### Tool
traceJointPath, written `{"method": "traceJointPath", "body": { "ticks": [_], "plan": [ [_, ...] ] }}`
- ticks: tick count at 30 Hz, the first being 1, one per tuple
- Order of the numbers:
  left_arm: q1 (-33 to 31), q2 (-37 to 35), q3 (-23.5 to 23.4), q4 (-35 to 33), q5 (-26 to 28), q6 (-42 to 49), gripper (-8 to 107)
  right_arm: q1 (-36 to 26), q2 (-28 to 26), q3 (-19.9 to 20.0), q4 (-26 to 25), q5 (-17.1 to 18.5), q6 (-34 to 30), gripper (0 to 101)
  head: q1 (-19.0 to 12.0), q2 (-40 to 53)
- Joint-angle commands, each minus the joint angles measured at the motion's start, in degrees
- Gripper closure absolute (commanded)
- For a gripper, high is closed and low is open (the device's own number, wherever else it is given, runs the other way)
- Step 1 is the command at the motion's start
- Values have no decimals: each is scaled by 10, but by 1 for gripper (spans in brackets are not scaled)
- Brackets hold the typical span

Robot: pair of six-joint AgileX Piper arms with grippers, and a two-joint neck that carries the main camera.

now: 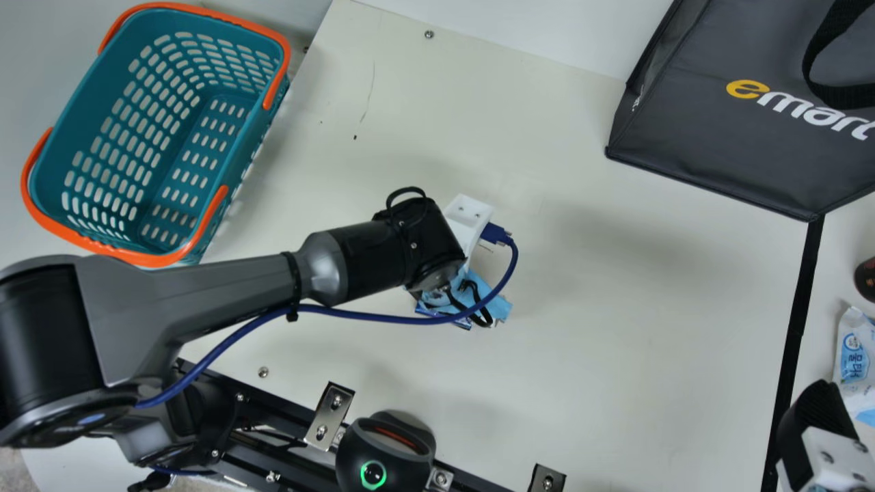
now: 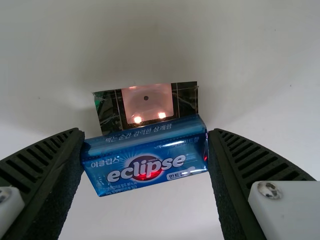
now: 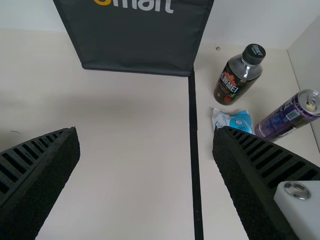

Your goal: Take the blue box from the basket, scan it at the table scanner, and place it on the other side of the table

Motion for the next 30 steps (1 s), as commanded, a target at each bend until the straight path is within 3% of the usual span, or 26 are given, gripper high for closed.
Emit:
{"method": "traceJointPath", "body": {
  "ticks": [1, 17, 24, 30],
  "plan": [
    [-2, 1, 2, 1, -5, -4, 107, 0, 0, 0, 0, 0, 0, 6, -17, 2],
    [-10, 8, 7, 15, -26, -25, 57, 0, 0, 0, 0, 0, 0, 6, -17, 2],
    [-9, 5, 7, 15, -26, -25, 104, 0, 0, 0, 0, 0, 0, 6, -17, 2],
    [-9, 3, 8, 14, -25, -25, 107, 0, 0, 0, 0, 0, 0, 6, -17, 2]
  ]
}}
